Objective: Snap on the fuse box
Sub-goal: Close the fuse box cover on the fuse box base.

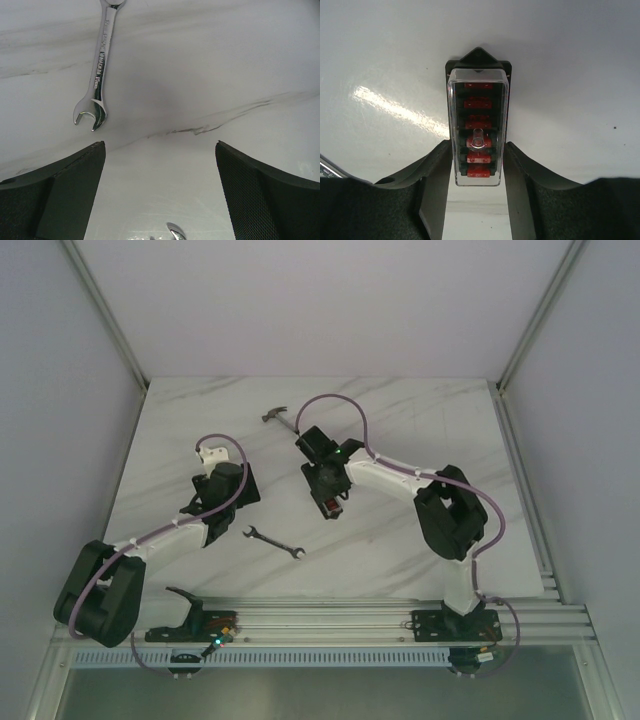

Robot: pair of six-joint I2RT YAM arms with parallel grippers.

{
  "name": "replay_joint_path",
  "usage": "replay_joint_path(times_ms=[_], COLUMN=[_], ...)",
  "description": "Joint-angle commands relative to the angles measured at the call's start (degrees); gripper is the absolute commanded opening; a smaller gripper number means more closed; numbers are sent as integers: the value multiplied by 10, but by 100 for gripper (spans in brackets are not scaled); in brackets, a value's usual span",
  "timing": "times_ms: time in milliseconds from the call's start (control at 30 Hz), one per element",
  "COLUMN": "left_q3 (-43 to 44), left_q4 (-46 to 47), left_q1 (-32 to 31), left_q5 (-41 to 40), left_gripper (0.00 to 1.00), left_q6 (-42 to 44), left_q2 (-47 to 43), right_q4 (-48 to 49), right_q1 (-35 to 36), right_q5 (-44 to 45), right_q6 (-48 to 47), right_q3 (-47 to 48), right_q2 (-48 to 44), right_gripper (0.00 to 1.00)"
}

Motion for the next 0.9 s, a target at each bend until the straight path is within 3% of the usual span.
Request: replay_joint_path(times_ms=[0,267,533,667,867], left_q3=[13,13,14,13,11], left_q4=[4,2,3,3,1], left_q1=[3,3,3,3,4], left_q5=[4,4,7,8,-8], left_gripper=[100,100,100,100,100], left_q6=[3,2,1,1,1], left_q2=[6,5,6,5,-11], right_q4=[-27,-44,-81,-76,25], right_q1=[3,3,2,3,3], right_q5=[6,-19,-33,-26,-4], right_q6=[4,-10,-18,-14,-18], right_q3=[20,36,48,26,-43], right_q2=[43,123,224,208,4], right_gripper=[31,20,15,15,50])
